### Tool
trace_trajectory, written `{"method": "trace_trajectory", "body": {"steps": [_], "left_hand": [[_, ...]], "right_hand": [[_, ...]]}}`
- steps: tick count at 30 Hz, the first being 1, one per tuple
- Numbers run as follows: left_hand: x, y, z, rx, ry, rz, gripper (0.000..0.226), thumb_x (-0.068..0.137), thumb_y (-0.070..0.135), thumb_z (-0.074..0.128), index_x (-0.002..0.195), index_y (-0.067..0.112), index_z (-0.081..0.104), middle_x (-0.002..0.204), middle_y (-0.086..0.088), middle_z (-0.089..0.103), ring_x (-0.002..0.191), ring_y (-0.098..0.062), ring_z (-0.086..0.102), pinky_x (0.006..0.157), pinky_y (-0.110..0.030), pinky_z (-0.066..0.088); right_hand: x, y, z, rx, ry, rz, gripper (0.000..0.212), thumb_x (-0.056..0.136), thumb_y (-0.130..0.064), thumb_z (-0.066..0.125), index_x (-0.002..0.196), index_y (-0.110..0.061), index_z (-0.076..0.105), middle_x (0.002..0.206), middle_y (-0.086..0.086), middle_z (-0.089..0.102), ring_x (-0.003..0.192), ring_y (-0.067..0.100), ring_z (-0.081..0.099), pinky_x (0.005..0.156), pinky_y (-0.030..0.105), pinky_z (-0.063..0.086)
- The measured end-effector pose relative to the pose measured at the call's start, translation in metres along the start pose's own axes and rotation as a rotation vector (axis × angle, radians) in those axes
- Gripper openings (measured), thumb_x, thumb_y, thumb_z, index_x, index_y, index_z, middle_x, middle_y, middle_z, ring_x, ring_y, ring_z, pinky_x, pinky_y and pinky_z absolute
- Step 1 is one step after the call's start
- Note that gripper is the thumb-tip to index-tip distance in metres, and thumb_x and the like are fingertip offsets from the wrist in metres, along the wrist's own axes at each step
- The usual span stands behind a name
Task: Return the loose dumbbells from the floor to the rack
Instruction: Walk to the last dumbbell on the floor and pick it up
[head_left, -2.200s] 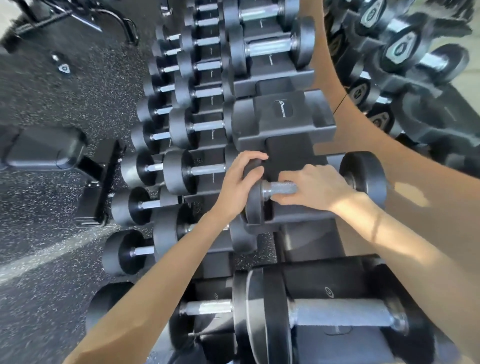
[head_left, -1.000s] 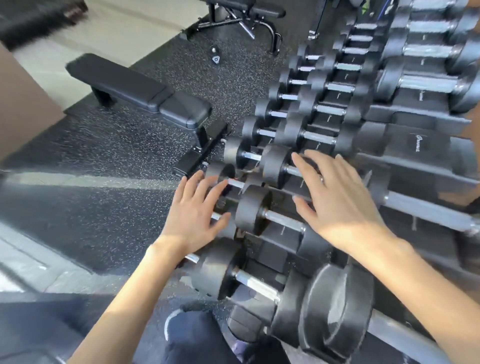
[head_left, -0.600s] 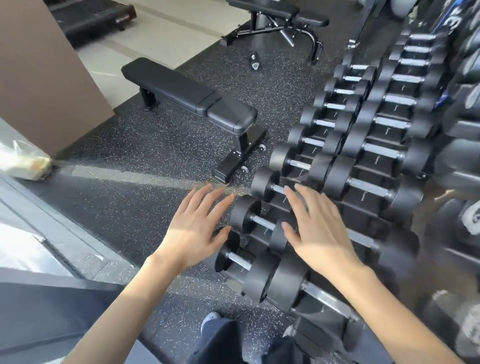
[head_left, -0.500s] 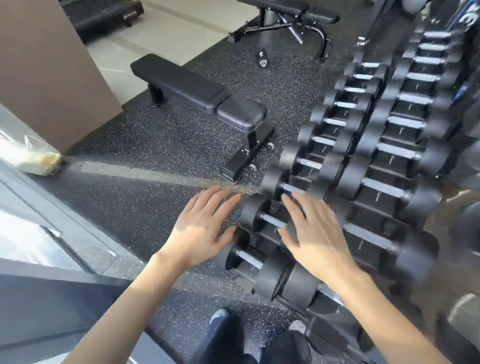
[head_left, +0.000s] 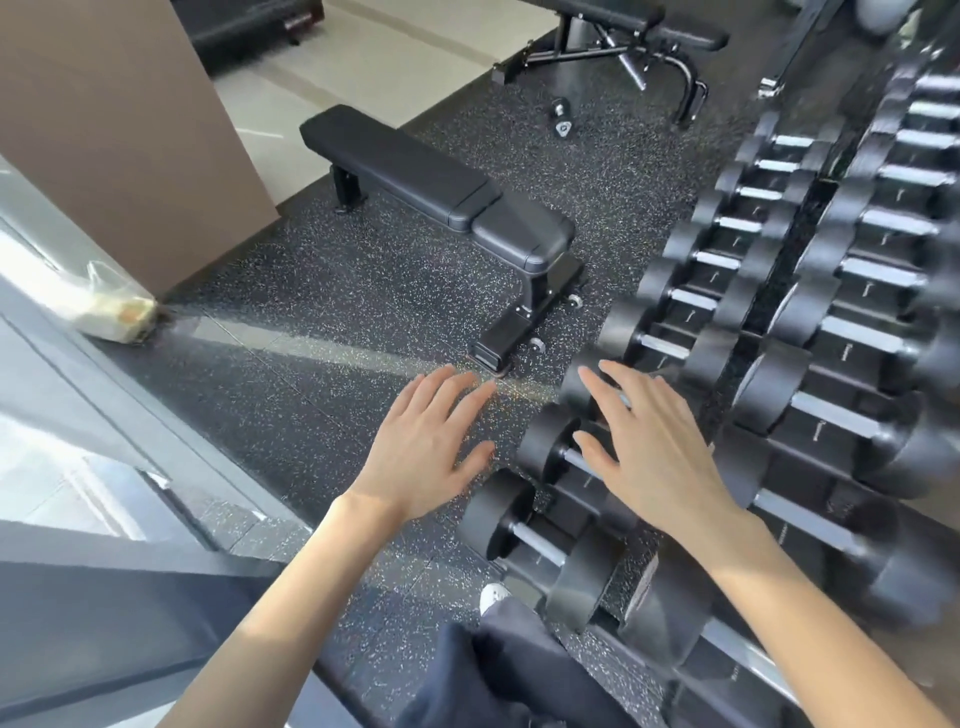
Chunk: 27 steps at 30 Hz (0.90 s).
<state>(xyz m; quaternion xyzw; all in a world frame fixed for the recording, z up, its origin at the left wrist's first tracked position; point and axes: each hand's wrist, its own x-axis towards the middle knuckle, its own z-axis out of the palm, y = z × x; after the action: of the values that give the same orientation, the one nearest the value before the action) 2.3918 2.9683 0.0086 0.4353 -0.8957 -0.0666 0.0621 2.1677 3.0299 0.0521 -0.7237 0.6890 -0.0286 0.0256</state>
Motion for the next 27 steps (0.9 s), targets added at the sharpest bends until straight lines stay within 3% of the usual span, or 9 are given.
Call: {"method": "trace_trajectory", "body": {"steps": [8,16,27], "left_hand": [[0.07,-0.011,-0.015,0.03,0.007,0.021,0.062,0.09,0.05,0.031,0.14,0.015,0.043,0.138,-0.009,0.05,0.135,-0.032,0.037,0.111,-0.049,0.033],[0.135,-0.021,-0.028,0.058,0.012,0.13,0.065,0.089,0.051,0.029,0.141,0.014,0.044,0.139,-0.009,0.05,0.134,-0.032,0.04,0.113,-0.048,0.027],[0.206,-0.11,-0.035,0.077,-0.01,0.292,0.069,0.089,0.055,0.02,0.146,0.019,0.033,0.147,-0.006,0.042,0.141,-0.026,0.03,0.116,-0.043,0.017]], "right_hand": [[0.051,0.027,-0.009,0.043,0.016,0.045,0.06,0.089,-0.035,0.055,0.14,-0.011,0.038,0.141,0.012,0.043,0.127,0.029,0.042,0.107,0.048,0.032],[0.088,0.053,-0.018,0.037,-0.035,0.107,0.062,0.094,-0.046,0.036,0.147,-0.018,0.02,0.151,0.006,0.027,0.134,0.027,0.031,0.111,0.04,0.023],[0.169,0.006,-0.019,0.028,0.017,0.269,0.062,0.095,-0.043,0.037,0.148,-0.016,0.019,0.152,0.008,0.025,0.137,0.026,0.027,0.113,0.04,0.02]]}}
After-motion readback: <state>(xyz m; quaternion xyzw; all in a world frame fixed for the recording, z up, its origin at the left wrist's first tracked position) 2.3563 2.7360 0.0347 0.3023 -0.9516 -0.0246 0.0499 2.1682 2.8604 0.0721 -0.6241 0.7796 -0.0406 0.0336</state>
